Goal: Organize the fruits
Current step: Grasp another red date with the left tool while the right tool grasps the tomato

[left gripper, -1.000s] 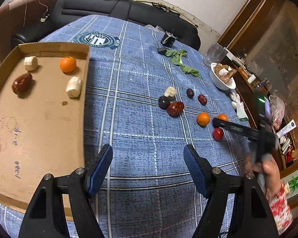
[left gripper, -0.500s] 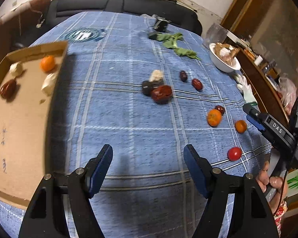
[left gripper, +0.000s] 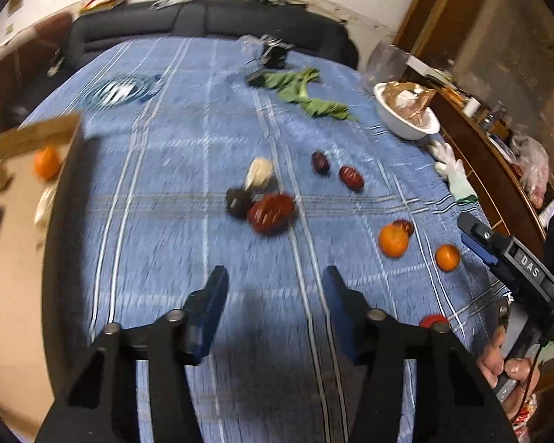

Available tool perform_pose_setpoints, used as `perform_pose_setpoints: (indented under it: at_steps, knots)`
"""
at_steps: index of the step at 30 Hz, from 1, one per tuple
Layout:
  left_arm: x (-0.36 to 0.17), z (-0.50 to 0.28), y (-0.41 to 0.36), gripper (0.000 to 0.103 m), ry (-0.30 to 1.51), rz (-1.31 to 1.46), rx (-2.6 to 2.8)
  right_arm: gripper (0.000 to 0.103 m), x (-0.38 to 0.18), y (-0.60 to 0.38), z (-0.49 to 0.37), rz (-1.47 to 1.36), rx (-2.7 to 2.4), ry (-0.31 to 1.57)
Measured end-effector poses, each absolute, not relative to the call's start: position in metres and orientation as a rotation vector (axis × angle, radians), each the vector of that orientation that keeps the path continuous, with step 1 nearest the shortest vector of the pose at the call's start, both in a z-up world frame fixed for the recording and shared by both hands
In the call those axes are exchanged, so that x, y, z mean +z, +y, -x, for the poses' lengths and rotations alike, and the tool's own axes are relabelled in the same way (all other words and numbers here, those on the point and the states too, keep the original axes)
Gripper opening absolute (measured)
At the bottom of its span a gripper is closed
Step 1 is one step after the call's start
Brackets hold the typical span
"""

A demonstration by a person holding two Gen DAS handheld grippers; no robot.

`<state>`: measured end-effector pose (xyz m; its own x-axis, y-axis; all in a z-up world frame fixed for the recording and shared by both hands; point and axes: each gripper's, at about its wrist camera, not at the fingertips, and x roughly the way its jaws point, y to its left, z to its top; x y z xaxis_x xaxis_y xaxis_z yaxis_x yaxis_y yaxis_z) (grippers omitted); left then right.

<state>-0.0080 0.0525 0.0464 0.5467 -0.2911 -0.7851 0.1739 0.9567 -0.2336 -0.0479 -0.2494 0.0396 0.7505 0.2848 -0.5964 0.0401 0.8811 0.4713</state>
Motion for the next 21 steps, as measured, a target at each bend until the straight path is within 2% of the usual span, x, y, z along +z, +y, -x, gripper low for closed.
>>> perform_pose_setpoints:
  at_steps: [3,9,11,12,18,21]
  knots:
    - [0.045,-0.010,0.040,0.042,0.948,0.066,-0.347,0.062,0.042,-0.254,0.051,-0.447,0.080,0.687]
    - [0.035,-0.046,0.016,0.042,0.909,-0.124,-0.379,0.062,0.041,-0.253,0.051,-0.352,-0.006,0.679]
    - [0.026,-0.055,0.010,0.037,0.960,-0.137,-0.397,0.062,0.043,-0.249,0.054,-0.305,-0.027,0.667]
    - [0.022,-0.055,0.007,0.026,0.978,-0.159,-0.399,0.062,0.044,-0.246,0.055,-0.279,-0.036,0.657]
    - [0.021,-0.016,0.017,0.025,1.021,-0.151,-0.413,0.062,0.044,-0.234,0.053,-0.219,-0.008,0.670]
    - [0.030,0.012,0.030,0.025,0.984,-0.118,-0.387,0.062,0.045,-0.231,0.054,-0.218,0.013,0.669]
